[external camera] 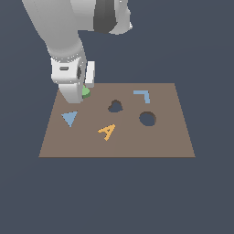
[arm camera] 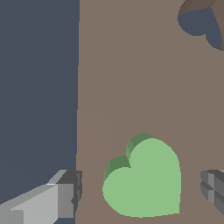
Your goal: Insert a designated object into the corresponding slot on a board.
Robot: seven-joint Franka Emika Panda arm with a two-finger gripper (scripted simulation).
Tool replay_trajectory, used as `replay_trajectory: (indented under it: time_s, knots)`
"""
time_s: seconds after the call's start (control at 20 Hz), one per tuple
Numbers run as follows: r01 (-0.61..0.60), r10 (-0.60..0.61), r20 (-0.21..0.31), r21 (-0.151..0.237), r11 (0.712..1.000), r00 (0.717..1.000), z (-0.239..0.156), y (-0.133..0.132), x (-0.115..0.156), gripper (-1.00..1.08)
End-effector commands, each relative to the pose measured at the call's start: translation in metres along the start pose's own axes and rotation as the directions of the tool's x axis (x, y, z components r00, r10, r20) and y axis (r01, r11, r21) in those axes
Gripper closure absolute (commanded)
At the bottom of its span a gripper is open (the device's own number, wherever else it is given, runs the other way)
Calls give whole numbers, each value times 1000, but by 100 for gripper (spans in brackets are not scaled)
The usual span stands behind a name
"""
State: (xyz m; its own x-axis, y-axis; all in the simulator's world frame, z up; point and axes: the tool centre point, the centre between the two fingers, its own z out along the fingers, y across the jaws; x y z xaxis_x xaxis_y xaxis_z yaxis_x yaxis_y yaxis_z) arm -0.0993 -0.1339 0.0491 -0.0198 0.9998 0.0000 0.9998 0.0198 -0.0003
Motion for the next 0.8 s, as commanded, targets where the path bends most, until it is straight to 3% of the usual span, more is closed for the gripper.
replay_trajectory:
  time_s: [0.0, 0.75]
  knots:
    - [0, 0, 0, 0, 1000, 1000, 0, 0, 0, -92]
    - [-7, 7, 0, 0, 1000, 1000, 19, 0, 2, -92]
